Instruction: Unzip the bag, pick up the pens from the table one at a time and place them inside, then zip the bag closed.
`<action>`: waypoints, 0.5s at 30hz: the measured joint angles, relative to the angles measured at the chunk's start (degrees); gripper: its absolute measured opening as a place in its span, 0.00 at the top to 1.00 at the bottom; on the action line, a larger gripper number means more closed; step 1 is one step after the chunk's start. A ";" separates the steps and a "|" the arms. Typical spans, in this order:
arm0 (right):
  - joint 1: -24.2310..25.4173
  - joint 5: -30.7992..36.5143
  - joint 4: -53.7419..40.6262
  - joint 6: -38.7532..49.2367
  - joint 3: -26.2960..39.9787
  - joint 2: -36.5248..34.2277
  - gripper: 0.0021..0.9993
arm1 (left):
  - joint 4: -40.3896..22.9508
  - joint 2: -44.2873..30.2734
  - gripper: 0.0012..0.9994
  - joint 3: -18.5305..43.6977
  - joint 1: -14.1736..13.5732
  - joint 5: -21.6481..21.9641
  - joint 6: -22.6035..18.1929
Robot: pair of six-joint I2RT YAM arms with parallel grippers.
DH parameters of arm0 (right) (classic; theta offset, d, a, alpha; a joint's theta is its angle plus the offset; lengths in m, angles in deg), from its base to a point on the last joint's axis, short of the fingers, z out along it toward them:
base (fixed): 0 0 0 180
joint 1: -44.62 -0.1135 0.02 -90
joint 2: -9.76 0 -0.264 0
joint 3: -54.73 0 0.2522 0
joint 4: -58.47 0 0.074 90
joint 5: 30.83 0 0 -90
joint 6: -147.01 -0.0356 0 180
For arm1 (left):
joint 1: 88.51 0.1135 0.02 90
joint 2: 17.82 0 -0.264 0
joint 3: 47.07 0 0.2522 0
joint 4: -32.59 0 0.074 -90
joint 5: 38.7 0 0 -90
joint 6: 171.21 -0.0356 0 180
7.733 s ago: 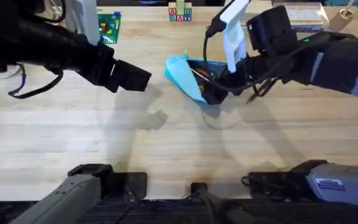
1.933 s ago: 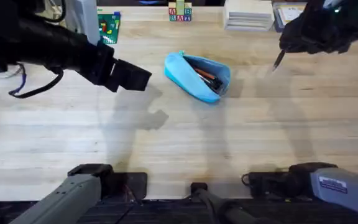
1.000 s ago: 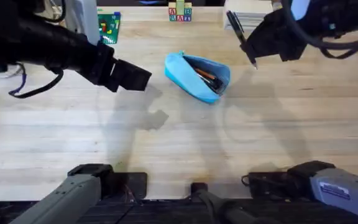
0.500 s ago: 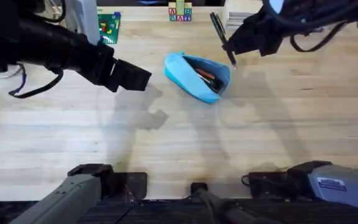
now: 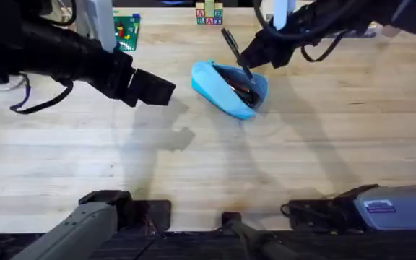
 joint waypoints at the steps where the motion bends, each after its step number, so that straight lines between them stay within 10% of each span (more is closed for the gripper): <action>1: -0.17 -0.02 0.02 0.00 0.00 -0.56 0.97 | 0.00 0.00 0.00 0.00 0.00 0.03 0.00; 15: -0.30 0.02 -1.59 0.71 0.00 -7.50 0.97 | 0.00 0.00 0.00 0.00 0.00 0.03 0.00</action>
